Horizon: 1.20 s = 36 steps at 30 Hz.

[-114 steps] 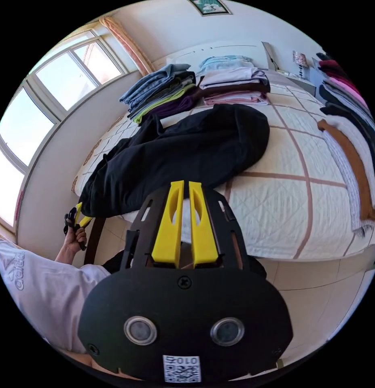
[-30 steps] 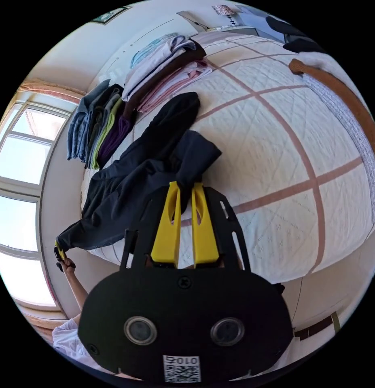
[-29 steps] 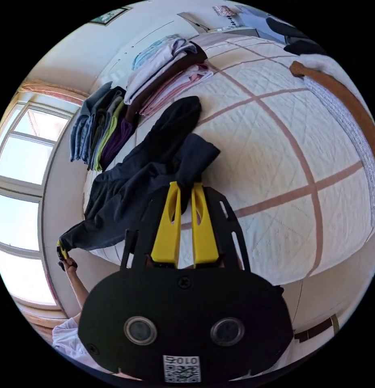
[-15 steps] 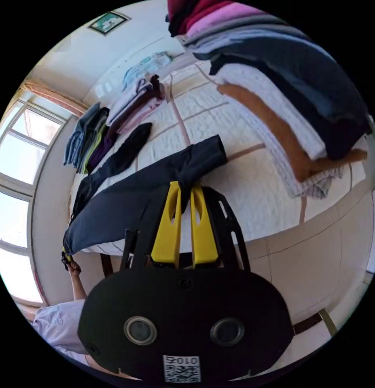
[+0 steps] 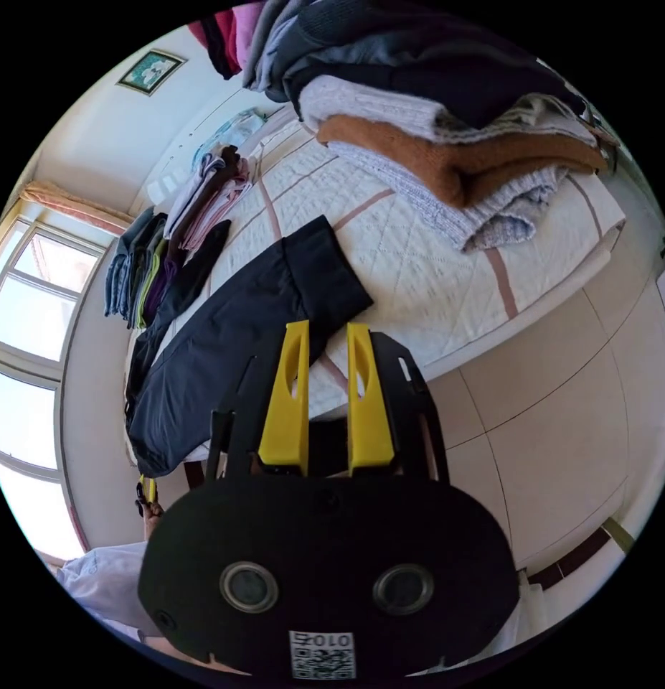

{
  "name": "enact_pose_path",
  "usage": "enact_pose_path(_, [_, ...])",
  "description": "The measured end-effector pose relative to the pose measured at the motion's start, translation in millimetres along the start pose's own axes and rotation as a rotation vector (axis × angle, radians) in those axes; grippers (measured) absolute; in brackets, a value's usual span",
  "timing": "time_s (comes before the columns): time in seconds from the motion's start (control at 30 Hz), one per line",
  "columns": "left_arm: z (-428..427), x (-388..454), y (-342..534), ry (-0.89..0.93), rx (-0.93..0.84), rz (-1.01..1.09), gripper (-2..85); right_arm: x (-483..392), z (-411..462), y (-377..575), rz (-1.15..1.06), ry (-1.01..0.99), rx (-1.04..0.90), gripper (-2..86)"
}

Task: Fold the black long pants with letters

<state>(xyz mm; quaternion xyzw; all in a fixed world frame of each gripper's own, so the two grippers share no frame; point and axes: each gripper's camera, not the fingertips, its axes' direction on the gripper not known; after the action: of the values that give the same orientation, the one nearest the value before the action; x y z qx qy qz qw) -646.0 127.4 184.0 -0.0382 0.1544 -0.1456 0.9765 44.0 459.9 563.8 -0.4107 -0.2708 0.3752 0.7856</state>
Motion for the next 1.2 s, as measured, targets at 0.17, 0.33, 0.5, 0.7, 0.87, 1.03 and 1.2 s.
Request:
enact_pose_path(0.17, [-36.8,31.0,30.6,-0.283,0.183,0.027,9.2,-28.4,-2.8,52.2,-0.040,0.181,0.076,8.2])
enact_pose_path(0.33, [41.2,153.3,-50.0,-0.410,0.064,0.398,9.7,-89.3,14.6,86.3,-0.174,0.251,0.152,8.2])
enact_pose_path(0.5, [159.8,176.8,-141.3,-0.461,-0.067,0.457,9.6,-151.9,28.5,98.6,-0.333,0.094,0.205,8.0])
enact_pose_path(0.7, [246.8,177.7,-179.9,-0.612,-0.157,0.419,2.8,-186.6,41.6,120.6,-0.445,0.067,0.206,7.4])
enact_pose_path(0.87, [250.6,178.0,-189.7,-0.660,-0.122,0.421,0.8,-204.2,71.9,106.3,-0.522,0.175,0.154,7.7])
enact_pose_path(1.03, [250.2,183.7,-172.3,-0.781,0.029,0.320,3.2,-241.1,106.4,68.5,-0.668,0.186,0.174,10.3])
enact_pose_path(1.2, [318.4,272.7,-140.7,-0.713,-0.071,0.770,6.3,-286.0,170.6,27.9,-1.046,0.260,0.057,11.6])
